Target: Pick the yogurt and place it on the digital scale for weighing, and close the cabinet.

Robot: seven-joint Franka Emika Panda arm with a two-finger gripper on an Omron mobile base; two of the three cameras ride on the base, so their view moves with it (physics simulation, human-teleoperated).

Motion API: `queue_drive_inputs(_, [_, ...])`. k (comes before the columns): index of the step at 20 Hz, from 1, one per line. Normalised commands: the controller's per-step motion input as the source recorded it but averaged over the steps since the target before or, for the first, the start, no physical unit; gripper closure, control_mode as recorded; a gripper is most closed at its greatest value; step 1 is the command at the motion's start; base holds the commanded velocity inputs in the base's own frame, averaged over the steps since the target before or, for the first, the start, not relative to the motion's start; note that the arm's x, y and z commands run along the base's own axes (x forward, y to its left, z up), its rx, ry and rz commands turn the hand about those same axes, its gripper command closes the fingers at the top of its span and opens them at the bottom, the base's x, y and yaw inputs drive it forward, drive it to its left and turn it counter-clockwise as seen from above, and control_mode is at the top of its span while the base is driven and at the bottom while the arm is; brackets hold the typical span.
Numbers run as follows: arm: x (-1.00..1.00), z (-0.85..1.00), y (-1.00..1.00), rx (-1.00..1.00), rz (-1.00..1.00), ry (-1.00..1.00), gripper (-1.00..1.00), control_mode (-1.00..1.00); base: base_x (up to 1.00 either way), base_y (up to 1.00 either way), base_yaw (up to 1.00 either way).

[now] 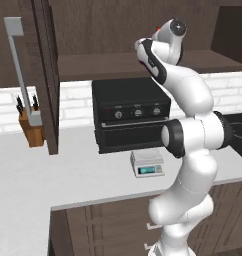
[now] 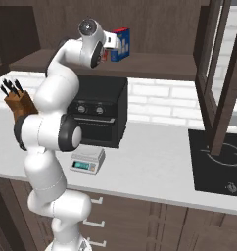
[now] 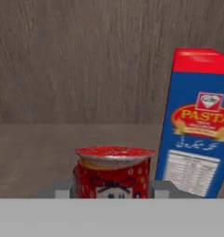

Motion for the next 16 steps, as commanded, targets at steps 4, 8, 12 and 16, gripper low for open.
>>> queue_drive_inputs(4, [-0.01, -0.01, 0.00, 0.00, 0.00, 0.00, 1.00, -1.00, 0.00, 0.00, 0.00])
queue_drive_inputs(8, [-0.35, -0.02, 0.00, 0.00, 0.00, 0.00, 1.00, -1.00, 0.00, 0.00, 0.00])
queue_drive_inputs(12, [-0.91, -0.03, 0.02, 0.03, 0.00, -0.03, 1.00, -1.00, 0.00, 0.00, 0.00])
queue_drive_inputs(16, [-1.00, 0.00, 0.00, 0.06, 0.00, -0.14, 1.00, -1.00, 0.00, 0.00, 0.00])
